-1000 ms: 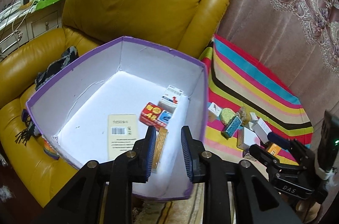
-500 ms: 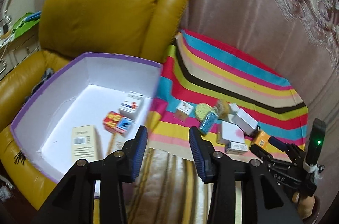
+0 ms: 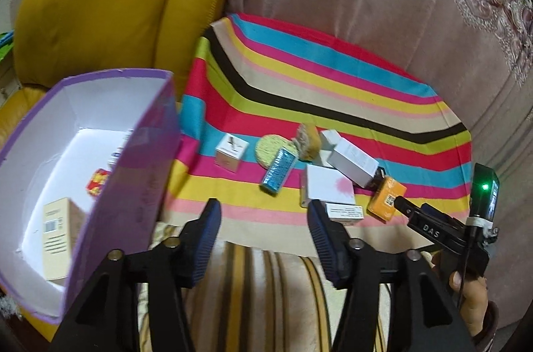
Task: Organize objects
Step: 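Return both tools to the cloth above the remaining boxes, then grasp the white leaflet box with the left tool while the right grasps the orange tissue pack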
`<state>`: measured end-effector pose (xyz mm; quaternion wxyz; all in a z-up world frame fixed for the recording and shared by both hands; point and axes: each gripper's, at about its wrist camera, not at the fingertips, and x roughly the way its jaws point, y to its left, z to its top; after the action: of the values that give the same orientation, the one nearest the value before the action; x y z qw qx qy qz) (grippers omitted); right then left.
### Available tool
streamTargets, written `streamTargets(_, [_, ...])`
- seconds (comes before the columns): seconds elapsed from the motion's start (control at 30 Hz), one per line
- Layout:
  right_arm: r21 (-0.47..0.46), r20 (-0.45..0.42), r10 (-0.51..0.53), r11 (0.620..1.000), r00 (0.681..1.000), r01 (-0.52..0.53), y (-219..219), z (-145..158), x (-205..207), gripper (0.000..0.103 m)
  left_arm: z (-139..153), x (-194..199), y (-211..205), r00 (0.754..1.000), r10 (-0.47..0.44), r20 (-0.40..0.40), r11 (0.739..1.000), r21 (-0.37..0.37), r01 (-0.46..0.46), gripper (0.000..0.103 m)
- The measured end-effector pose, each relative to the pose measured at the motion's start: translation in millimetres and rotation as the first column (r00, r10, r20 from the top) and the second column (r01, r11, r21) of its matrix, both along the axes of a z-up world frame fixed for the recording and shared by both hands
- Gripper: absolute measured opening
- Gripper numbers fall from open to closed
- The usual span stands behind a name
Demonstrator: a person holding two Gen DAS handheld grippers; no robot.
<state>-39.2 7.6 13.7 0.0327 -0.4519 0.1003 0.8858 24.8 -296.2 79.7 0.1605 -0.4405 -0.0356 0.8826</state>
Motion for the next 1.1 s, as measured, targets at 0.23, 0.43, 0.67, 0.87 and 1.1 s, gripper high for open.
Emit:
streamTargets(0.23, [-0.007,0.039,-0.124,0.992,0.991,0.125,25,-15,-5,0.084,-21,-25,35,0.996,-0.083,0.040,0.996,-0.029,0.084,0.073])
streamTargets(0.43, [0.045,0.090,-0.126,0.991,0.988,0.122,20,-28,-16,0.084,-42,-51,73,0.984,-0.159,0.078,0.985,-0.057,0.163,0.077])
streamTargets(0.67, [0.094,0.107,-0.154,0.985,0.982,0.144,13,-35,-30,0.084,-57,-80,123,0.960,-0.260,0.099,0.958,-0.098,0.270,0.083])
streamTargets(0.87, [0.120,0.117,-0.167,0.981,0.979,0.153,12,-40,-38,0.084,-71,-98,158,0.933,-0.337,0.130,0.926,-0.135,0.353,0.089])
streamTargets(1.1, [0.124,0.133,-0.181,0.979,0.975,0.164,15,-48,-49,0.084,-81,-107,187,0.906,-0.398,0.141,0.893,-0.166,0.418,0.102])
